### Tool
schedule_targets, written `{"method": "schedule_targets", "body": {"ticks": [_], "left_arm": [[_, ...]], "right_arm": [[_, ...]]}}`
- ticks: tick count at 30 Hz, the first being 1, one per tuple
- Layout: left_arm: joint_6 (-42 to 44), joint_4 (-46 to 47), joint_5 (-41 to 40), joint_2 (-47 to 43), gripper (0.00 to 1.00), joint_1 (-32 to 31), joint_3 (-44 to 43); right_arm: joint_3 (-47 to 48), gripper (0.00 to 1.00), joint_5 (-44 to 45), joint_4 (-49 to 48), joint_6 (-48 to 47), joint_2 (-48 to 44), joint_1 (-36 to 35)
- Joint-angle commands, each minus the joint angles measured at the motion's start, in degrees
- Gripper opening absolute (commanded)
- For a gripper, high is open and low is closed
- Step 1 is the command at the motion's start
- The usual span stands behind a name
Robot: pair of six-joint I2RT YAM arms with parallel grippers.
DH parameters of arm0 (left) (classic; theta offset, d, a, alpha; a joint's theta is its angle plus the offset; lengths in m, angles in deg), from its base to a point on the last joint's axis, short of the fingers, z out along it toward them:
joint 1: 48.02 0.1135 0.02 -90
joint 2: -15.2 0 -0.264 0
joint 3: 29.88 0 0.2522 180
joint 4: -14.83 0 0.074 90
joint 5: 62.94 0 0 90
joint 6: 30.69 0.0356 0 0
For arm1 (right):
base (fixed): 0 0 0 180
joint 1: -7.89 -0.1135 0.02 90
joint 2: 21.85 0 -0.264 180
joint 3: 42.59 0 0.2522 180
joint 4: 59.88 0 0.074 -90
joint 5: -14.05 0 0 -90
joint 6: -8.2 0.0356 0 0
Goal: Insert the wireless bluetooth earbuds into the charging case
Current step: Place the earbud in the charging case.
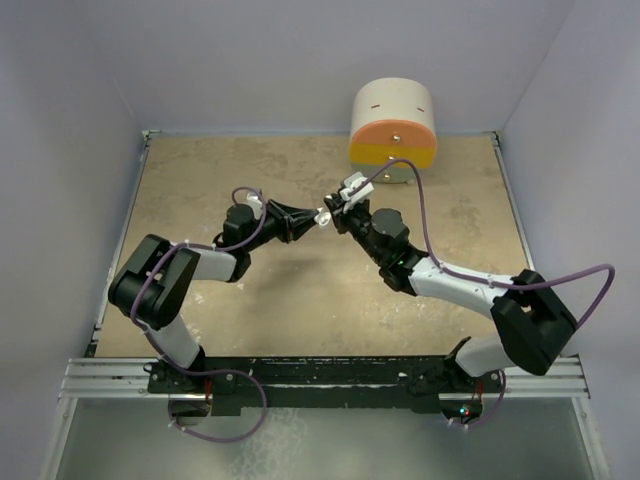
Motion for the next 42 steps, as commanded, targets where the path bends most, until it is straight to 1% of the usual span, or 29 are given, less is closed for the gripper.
{"method": "schedule_targets", "body": {"ticks": [1, 18, 42], "left_arm": [[0.3, 1.4, 1.0, -1.9, 0.0, -0.1, -2.5], [-1.0, 1.3, 2.4, -4.0, 0.0, -0.2, -3.3], [-1.2, 1.9, 2.7, -3.9, 0.0, -0.1, -4.4]], "right_arm": [[-1.3, 0.0, 1.5, -4.3, -1.9, 0.1, -0.7], [-1.4, 0.0, 4.3, -4.7, -2.9, 2.7, -1.5], [-1.8, 0.0, 2.9, -4.2, -3.0, 2.7, -1.6]]}}
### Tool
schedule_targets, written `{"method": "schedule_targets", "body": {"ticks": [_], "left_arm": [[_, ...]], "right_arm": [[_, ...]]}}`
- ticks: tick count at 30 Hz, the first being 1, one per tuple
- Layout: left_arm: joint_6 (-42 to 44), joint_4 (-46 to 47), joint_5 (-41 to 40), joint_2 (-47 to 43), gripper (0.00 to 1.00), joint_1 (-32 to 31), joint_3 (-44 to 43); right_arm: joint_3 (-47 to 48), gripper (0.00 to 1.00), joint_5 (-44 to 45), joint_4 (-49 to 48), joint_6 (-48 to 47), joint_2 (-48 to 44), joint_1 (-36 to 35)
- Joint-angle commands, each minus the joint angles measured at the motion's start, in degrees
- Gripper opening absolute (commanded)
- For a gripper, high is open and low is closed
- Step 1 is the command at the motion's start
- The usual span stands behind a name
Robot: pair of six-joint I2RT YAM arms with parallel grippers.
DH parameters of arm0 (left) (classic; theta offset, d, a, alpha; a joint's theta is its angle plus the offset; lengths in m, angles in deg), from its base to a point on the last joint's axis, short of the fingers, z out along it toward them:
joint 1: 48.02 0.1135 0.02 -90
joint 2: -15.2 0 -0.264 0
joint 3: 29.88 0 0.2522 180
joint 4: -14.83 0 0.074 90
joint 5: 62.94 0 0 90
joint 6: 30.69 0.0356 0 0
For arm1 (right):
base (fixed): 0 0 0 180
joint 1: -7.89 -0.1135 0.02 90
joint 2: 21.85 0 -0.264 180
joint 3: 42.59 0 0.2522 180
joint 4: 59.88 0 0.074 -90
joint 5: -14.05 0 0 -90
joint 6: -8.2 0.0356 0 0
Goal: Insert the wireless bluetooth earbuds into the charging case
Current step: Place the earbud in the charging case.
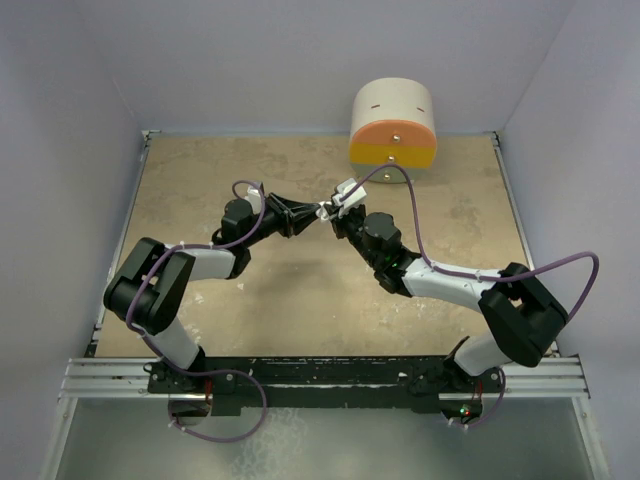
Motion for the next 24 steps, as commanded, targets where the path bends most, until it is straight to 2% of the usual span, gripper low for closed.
{"method": "schedule_targets", "body": {"ticks": [1, 24], "left_arm": [[-0.7, 3.0, 0.9, -1.7, 0.0, -0.1, -2.4], [-1.3, 4.4, 0.2, 0.7, 0.0, 0.0, -4.0]], "right_arm": [[-0.3, 0.0, -0.2, -2.9, -0.7, -0.7, -0.4], [2.1, 0.0, -3.1, 3.3, 3.4, -0.3, -0.5]]}}
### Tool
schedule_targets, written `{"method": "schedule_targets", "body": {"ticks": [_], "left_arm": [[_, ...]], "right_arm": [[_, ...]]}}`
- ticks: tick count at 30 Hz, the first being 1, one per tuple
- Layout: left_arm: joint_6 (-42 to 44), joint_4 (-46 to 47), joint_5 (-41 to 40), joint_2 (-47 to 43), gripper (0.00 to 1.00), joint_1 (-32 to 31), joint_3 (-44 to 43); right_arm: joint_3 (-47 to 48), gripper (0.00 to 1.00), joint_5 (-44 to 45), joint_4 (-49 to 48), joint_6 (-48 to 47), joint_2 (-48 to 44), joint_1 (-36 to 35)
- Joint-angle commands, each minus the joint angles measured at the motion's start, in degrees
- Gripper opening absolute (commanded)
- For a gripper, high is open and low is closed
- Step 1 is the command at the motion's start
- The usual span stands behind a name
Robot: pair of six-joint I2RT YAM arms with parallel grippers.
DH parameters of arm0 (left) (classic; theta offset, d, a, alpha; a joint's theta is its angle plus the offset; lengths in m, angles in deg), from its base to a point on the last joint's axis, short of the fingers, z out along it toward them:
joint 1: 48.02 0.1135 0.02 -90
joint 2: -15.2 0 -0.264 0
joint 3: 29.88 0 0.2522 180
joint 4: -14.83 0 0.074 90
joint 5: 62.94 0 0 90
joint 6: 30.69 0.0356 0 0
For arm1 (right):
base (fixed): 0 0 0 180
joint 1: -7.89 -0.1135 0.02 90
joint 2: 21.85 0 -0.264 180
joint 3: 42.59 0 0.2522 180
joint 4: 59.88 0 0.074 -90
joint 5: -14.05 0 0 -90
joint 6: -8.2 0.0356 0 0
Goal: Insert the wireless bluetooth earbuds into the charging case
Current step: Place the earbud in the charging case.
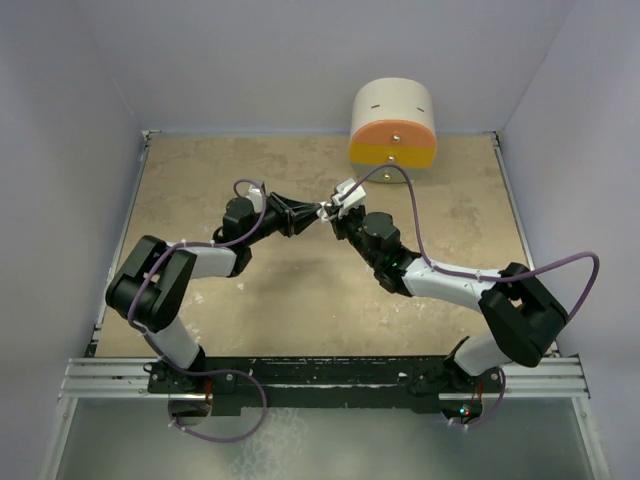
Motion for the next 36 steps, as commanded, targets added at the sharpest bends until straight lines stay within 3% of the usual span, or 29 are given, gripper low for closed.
{"method": "schedule_targets", "body": {"ticks": [1, 16, 36], "left_arm": [[-1.2, 5.2, -0.2, -0.3, 0.0, 0.0, -2.9], [-1.3, 5.8, -0.5, -0.3, 0.0, -0.1, -3.1], [-1.6, 7.4, -0.2, 0.7, 0.0, -0.1, -3.2]], "right_arm": [[2.0, 0.0, -2.8, 1.8, 3.0, -0.4, -0.6], [3.2, 0.01, -4.1, 3.8, 6.4, -0.4, -0.6], [4.1, 0.18, -5.0, 4.9, 7.8, -0.8, -0.6]]}}
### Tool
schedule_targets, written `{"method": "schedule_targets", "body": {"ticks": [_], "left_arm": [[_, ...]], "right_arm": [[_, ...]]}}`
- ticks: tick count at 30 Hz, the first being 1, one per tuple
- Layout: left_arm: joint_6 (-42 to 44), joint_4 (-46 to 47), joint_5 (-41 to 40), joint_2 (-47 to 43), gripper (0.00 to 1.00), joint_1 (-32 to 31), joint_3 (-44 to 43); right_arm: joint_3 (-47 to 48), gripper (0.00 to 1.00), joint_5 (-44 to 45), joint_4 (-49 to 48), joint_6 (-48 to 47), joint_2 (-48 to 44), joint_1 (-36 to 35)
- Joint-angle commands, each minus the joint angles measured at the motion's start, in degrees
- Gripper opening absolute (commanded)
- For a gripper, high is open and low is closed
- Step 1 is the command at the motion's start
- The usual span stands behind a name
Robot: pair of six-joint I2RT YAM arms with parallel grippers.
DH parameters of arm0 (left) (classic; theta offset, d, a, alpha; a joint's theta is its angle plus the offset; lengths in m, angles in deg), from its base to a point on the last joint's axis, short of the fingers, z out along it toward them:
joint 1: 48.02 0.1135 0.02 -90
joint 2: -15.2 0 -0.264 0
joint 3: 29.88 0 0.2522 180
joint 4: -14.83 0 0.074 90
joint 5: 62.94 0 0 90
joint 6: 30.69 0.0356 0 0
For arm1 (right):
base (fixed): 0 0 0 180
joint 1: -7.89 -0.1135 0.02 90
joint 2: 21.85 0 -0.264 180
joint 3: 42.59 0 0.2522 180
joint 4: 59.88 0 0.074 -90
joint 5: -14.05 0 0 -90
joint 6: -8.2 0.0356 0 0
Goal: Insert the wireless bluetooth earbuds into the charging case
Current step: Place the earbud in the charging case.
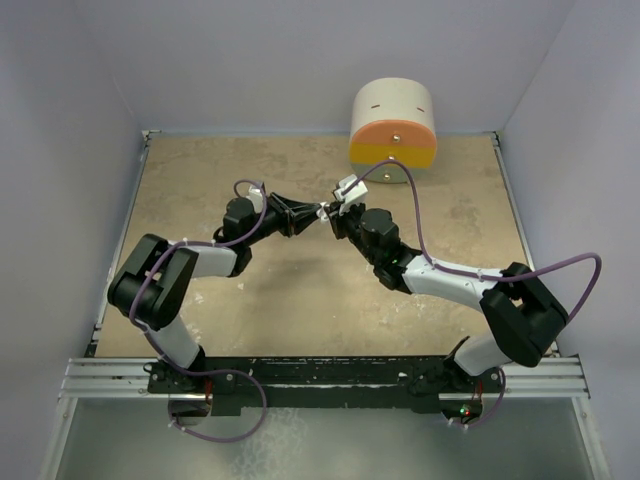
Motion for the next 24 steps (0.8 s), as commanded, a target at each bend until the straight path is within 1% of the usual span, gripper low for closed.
{"method": "schedule_targets", "body": {"ticks": [1, 11, 19, 24], "left_arm": [[-1.6, 6.7, -0.2, 0.0, 0.0, -0.1, -3.3], [-1.5, 7.1, -0.1, 0.5, 0.0, -0.1, -3.7], [-1.7, 7.5, 0.1, 0.5, 0.0, 0.0, -3.7], [-1.5, 7.7, 0.1, 0.5, 0.0, 0.0, -3.2]], "right_arm": [[2.5, 0.18, -4.2, 1.0, 2.8, -0.8, -1.0], [2.8, 0.26, -4.5, 1.3, 3.3, -1.4, -1.0], [2.9, 0.28, -4.8, 1.2, 3.7, -1.5, -1.0], [2.6, 0.38, -3.5, 0.8, 4.1, -2.8, -1.0]]}}
